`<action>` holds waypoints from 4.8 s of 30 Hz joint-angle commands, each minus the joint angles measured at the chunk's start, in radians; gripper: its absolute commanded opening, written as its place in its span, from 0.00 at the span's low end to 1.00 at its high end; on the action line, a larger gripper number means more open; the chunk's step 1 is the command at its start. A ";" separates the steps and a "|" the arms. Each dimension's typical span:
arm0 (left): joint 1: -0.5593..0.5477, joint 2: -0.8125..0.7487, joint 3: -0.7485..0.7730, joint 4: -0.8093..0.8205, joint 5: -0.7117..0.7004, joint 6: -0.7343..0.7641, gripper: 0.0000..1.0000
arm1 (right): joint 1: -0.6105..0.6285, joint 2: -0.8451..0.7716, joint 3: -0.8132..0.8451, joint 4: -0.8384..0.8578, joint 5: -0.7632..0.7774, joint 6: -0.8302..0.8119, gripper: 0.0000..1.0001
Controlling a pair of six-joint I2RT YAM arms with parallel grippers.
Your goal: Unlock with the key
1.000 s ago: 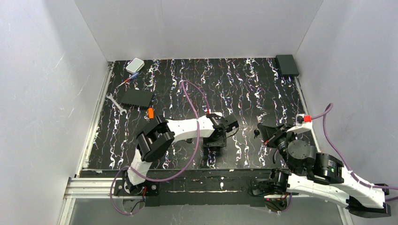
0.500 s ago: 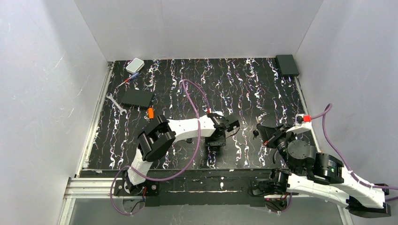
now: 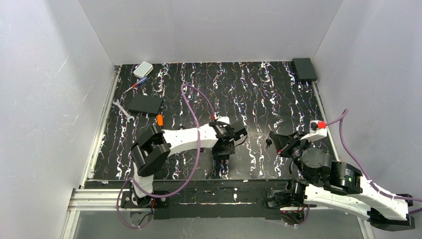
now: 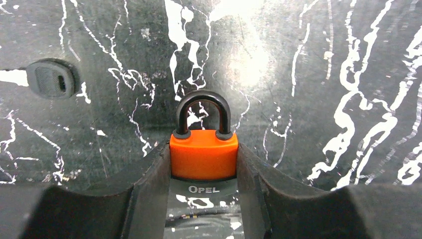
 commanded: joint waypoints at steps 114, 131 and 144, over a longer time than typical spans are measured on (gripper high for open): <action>0.295 -0.704 -0.594 0.538 0.337 -0.469 0.00 | 0.001 0.539 -0.382 1.081 -0.392 -0.051 0.01; 0.292 -0.699 -0.599 0.545 0.345 -0.465 0.00 | 0.000 0.604 -0.340 1.114 -0.420 -0.065 0.01; 0.290 -0.699 -0.609 0.548 0.337 -0.469 0.00 | 0.001 0.658 -0.236 0.864 -0.327 0.155 0.01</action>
